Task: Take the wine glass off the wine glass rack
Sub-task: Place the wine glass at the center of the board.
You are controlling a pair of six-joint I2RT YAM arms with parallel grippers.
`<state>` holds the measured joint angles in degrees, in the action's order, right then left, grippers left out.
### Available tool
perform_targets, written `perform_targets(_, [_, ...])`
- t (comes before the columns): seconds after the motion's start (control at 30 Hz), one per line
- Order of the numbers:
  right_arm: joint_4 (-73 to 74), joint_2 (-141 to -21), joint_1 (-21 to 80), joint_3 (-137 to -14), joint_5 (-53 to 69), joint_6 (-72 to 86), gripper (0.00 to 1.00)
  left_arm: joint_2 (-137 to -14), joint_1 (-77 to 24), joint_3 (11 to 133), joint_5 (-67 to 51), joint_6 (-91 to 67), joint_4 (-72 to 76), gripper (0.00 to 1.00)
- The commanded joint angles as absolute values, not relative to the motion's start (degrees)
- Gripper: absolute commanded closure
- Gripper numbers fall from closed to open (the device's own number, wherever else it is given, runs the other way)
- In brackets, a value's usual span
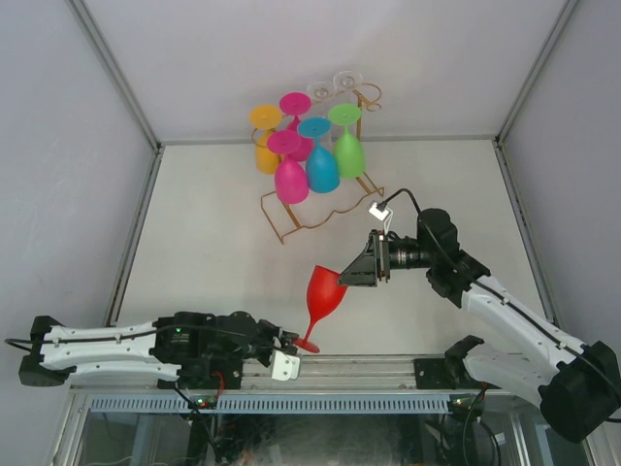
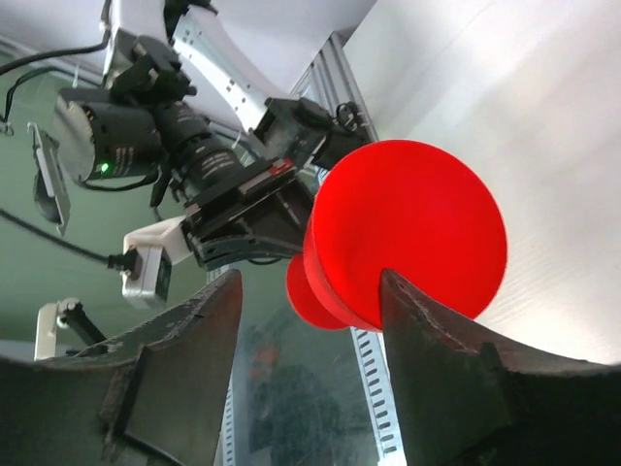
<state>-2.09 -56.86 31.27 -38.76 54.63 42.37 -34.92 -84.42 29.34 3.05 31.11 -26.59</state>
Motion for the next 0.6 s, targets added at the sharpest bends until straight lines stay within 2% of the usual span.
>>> perform_targets(0.0, [-2.02, -55.55, 33.70, -41.05, 61.57, 39.02, 0.44, -33.52, -84.37, 27.95, 6.24, 32.83, -25.57, 1.00])
perform_targets(0.2, [1.60, -55.50, 36.31, -42.23, 61.64, 34.82, 0.45, -33.82, -84.38, 27.99, 6.12, 33.44, -26.02, 1.00])
perform_targets(0.37, [1.10, -56.33, 37.46, -42.68, 61.93, 34.98, 0.49, -34.45, -84.38, 28.22, 6.67, 33.57, -25.92, 1.00])
perform_targets(0.47, [1.76, -57.36, 38.02, -43.08, 61.66, 34.46, 0.55, -33.88, -84.38, 28.15, 7.60, 33.62, -25.82, 1.00])
perform_targets(0.57, [5.66, -57.94, 39.70, -44.65, 58.81, 31.32, 0.56, -33.34, -84.35, 27.84, 8.45, 33.53, -25.11, 1.00])
